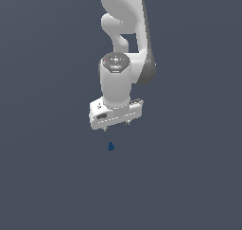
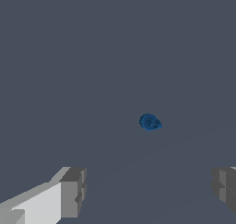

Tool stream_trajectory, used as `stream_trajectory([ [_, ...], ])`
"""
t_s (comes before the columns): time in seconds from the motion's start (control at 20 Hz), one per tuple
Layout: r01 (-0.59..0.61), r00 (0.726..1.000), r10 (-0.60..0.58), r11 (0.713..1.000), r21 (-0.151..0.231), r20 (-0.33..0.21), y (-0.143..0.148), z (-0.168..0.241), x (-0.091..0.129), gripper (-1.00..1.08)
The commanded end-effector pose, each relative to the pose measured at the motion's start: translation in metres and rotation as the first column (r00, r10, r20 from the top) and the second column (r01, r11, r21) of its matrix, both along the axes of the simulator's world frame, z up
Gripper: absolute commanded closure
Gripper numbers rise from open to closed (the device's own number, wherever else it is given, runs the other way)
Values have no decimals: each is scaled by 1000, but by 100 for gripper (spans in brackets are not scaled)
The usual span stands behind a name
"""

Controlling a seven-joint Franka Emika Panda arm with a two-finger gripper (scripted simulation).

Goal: Pick up the object and move it to a goal position.

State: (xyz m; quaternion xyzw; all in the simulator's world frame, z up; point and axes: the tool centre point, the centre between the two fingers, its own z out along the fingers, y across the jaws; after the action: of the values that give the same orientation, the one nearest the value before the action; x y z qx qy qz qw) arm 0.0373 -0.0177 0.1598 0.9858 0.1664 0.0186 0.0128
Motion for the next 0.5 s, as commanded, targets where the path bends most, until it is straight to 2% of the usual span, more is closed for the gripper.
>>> stream_trajectory([
  [0.0, -65, 998, 65, 998, -2, -6, -3, -7, 4, -92],
  [0.2, -166, 986, 166, 986, -3, -16, -8, -19, 11, -92],
  [0.45, -289, 957, 289, 957, 0, -27, -15, -33, 19, -92],
])
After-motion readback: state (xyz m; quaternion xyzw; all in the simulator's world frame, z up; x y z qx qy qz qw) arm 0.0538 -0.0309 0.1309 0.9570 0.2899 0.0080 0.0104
